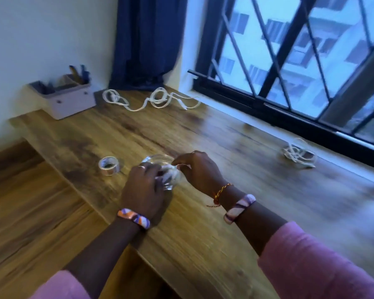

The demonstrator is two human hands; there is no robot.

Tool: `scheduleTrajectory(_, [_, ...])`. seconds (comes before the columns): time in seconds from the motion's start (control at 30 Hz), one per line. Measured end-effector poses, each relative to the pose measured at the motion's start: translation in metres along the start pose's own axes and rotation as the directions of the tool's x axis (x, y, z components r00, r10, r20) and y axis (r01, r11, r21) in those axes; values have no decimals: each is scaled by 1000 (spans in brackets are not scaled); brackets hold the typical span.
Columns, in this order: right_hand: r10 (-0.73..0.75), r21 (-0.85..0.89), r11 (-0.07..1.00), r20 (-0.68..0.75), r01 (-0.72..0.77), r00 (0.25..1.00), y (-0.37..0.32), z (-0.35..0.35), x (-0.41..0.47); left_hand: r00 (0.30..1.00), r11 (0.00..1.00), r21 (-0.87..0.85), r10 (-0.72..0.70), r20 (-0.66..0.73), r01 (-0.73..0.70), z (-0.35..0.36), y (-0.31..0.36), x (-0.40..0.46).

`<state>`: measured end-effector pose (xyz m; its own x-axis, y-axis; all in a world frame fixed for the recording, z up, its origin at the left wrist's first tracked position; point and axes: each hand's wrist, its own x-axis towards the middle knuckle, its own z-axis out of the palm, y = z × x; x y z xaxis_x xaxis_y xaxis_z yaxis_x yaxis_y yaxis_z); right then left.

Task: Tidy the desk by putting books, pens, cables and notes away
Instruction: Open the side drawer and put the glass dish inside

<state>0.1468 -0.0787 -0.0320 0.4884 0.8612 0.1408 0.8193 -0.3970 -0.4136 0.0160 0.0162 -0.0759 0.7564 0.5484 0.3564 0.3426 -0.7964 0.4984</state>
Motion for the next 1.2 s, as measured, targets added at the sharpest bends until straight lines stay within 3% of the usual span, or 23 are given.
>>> scheduleTrajectory(0.07, [28, 44, 999, -39, -26, 999, 13, -10, -34, 988, 996, -2, 85, -128, -86, 5, 23, -7])
scheduleTrajectory(0.13, [94, 21, 995, -5, -93, 996, 30, -16, -78, 967, 970, -36, 237, -99, -241, 17, 54, -15])
scheduleTrajectory(0.23, [149, -102, 985, 61, -142, 987, 59, -22, -144, 861, 905, -168, 424, 281, -391, 39, 106, -26])
scheduleTrajectory(0.3, [177, -135, 977, 91, -164, 980, 79, -27, -182, 749, 901, -179, 430, 505, -396, 58, 140, -33])
scheduleTrajectory(0.37, [203, -120, 974, 98, -191, 974, 94, -35, -211, 699, 912, -169, 397, 595, -374, 71, 169, -36])
scheduleTrajectory(0.53, [256, -97, 963, 61, -250, 965, 124, -58, -273, 638, 906, -276, 422, 644, -321, 96, 229, -58])
scheduleTrajectory(0.6, [262, -153, 948, -119, -278, 958, 139, -70, -301, 622, 885, -327, 465, 630, -331, 108, 256, -70])
scheduleTrajectory(0.63, [279, -209, 921, -239, -330, 930, 147, -77, -317, 611, 878, -333, 479, 630, -345, 114, 269, -75])
scheduleTrajectory(0.7, [404, -251, 804, -434, -539, 805, 162, -93, -347, 588, 866, -312, 496, 639, -392, 122, 293, -82])
scheduleTrajectory(0.77, [561, -209, 663, -497, -719, 662, 174, -104, -375, 566, 853, -274, 504, 653, -444, 130, 312, -88])
scheduleTrajectory(0.83, [655, -148, 626, -433, -766, 619, 180, -109, -391, 556, 849, -231, 493, 669, -475, 133, 324, -93])
scheduleTrajectory(1.0, [548, -31, 805, -345, -593, 762, 176, -104, -380, 571, 863, -153, 442, 692, -482, 121, 322, -95])
scheduleTrajectory(1.2, [456, 212, 884, -193, -417, 869, 141, -82, -299, 760, 951, -16, 257, 597, -309, 68, 250, -85])
